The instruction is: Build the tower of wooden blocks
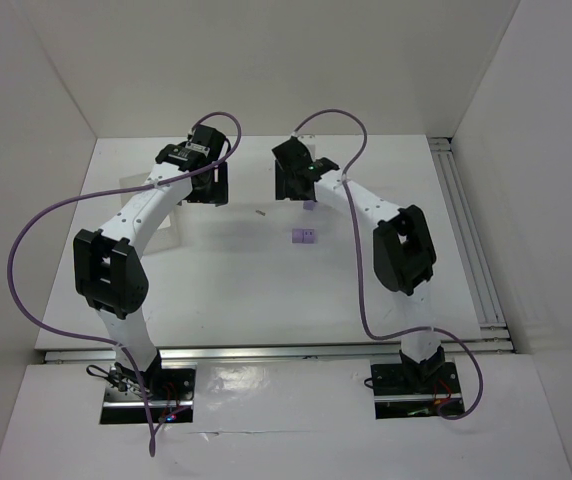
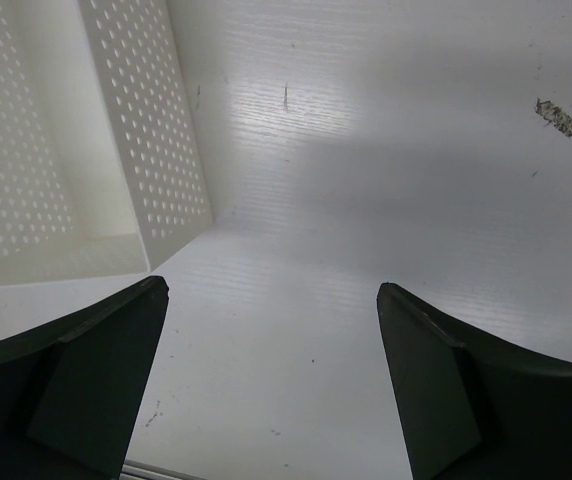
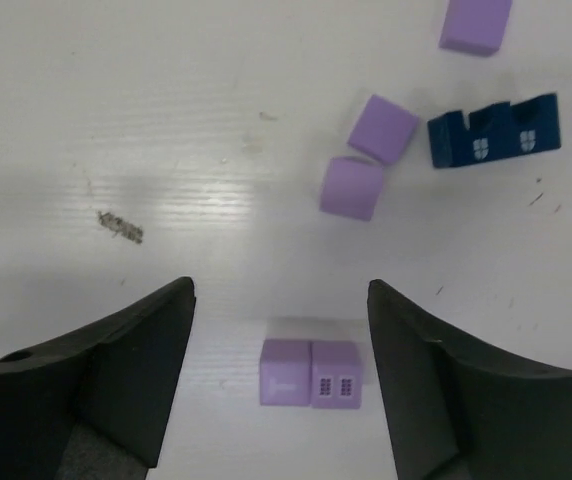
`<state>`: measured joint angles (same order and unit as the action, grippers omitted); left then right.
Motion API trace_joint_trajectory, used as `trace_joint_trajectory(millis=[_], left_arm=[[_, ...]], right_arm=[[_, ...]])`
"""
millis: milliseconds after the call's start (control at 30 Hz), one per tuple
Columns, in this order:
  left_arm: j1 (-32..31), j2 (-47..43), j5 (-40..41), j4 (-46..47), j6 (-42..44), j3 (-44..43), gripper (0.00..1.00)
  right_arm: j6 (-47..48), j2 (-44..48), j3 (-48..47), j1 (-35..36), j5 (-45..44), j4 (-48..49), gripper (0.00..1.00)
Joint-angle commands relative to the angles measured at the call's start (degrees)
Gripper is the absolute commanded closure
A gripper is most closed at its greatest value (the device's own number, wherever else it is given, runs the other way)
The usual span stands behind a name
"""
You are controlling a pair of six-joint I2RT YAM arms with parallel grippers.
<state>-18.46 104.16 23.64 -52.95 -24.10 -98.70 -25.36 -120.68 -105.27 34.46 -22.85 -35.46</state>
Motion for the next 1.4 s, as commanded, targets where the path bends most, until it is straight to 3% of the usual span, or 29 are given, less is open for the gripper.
trace_joint_trajectory(millis=[0, 133, 367, 467, 633, 767, 933, 1167, 1367], left_arm=[[-0.17, 0.08, 1.32, -0.49, 0.54, -0.53, 0.01], [-0.17, 0.6, 1.32, -0.49, 0.54, -1.06, 0.01], [-0.17, 1.13, 1.94, -1.02, 0.54, -1.06, 0.01], [-0.17, 1.75, 2.47, -1.02, 0.54, -1.68, 0.01], [-0.17, 1.75, 2.47, -1.02, 0.54, -1.68, 0.01], [-0.17, 2.28, 2.47, -1.02, 0.54, -1.68, 0.01], [-0.17, 2.28, 2.47, -1.02, 0.54, -1.68, 0.01], [-0.17, 1.75, 2.99, -1.02, 0.54, -0.62, 0.01], [-0.17, 1.75, 2.99, -1.02, 0.54, -0.62, 0.01]], right_arm=[[0.4, -1.66, -2.56, -3.6, -0.2, 0.91, 0.27], [-0.12, -5.25, -7.46, -8.17, 5.71, 1.89, 0.52], [-0.73, -12.38, -16.01, -10.98, 6.67, -0.57, 0.51], [-1.27, -13.7, -16.54, -11.69, 9.05, -0.04, 0.45], [-1.27, -13.18, -14.44, -11.08, 9.67, 0.48, 0.25], [-1.27, -12.03, -10.4, -9.5, 9.67, 1.01, 0.2], [-1.27, -12.03, -8.29, -8.97, 8.26, 1.01, 0.22], [-1.27, -11.5, -6.87, -8.44, 7.73, 1.62, 0.4], [-1.27, -11.5, -6.87, -7.91, 6.51, 1.62, 0.49]])
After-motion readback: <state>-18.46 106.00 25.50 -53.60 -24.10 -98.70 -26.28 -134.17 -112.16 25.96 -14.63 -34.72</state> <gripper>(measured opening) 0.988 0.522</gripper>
